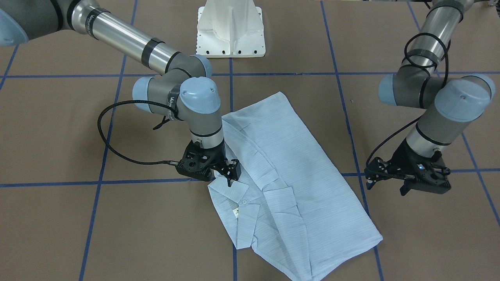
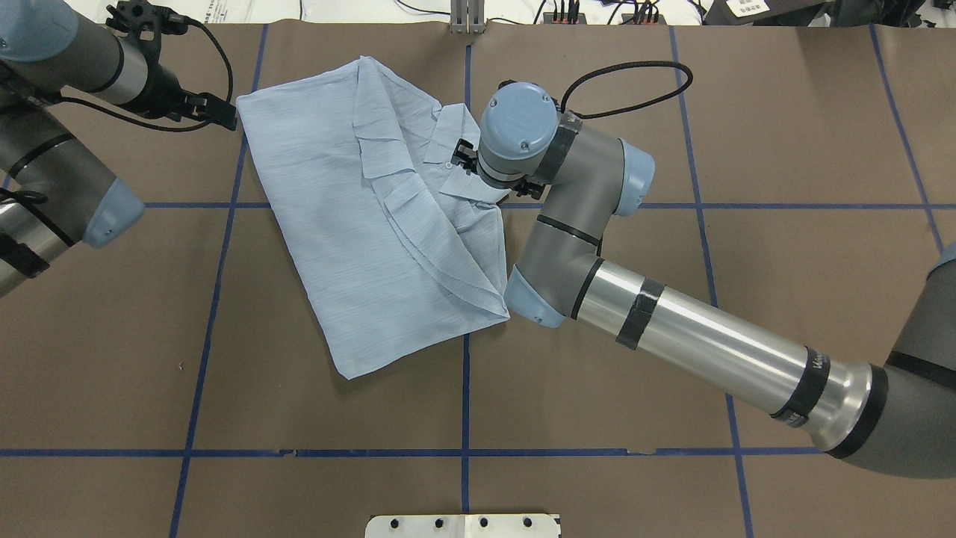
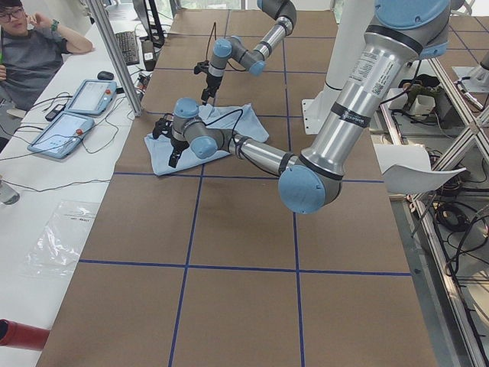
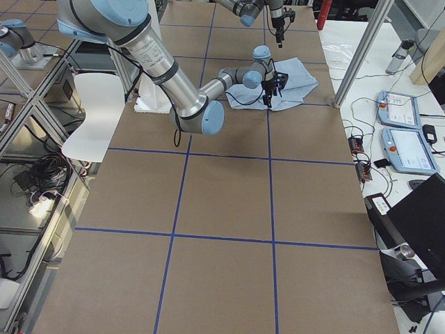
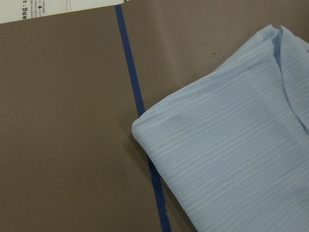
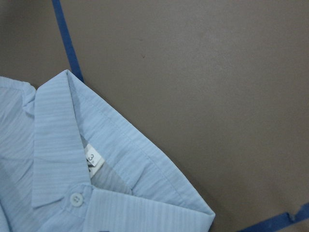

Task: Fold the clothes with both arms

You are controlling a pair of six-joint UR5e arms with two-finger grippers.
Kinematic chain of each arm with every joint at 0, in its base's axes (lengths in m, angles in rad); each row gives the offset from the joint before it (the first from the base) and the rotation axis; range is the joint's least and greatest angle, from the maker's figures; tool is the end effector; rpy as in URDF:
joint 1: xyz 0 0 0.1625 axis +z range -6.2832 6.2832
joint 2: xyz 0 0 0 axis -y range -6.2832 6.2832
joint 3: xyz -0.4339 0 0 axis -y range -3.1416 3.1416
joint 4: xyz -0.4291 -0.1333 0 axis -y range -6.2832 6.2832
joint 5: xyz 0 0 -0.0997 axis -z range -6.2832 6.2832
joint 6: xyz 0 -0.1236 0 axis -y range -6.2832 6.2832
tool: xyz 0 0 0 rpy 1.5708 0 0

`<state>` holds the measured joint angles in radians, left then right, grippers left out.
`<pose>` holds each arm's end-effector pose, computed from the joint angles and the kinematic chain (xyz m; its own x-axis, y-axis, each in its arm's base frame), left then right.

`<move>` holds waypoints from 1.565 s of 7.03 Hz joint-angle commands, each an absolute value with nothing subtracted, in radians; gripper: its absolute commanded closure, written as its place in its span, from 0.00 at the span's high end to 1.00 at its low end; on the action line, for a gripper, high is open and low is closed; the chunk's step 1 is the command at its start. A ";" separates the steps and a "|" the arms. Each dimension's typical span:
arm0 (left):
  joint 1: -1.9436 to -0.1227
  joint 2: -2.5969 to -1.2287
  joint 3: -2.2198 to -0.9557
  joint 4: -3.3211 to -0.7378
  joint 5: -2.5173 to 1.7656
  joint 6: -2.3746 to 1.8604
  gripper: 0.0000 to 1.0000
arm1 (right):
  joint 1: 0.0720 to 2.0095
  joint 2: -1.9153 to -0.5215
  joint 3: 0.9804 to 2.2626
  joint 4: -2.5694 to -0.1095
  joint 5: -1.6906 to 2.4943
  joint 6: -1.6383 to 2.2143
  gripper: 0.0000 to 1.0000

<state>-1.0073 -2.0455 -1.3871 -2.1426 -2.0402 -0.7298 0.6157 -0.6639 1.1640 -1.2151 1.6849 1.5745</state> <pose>0.3394 -0.6821 0.4213 0.6567 0.2050 -0.7257 0.1214 0.9210 0.3701 -0.6466 -0.6035 0.2293 0.5334 0.3818 0.7548 -0.5056 0.8593 -0.0774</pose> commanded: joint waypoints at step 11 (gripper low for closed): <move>-0.997 -2.045 -1.388 -2.143 -2.039 -0.738 1.00 | 0.546 -0.849 1.422 -1.224 1.600 1.626 0.00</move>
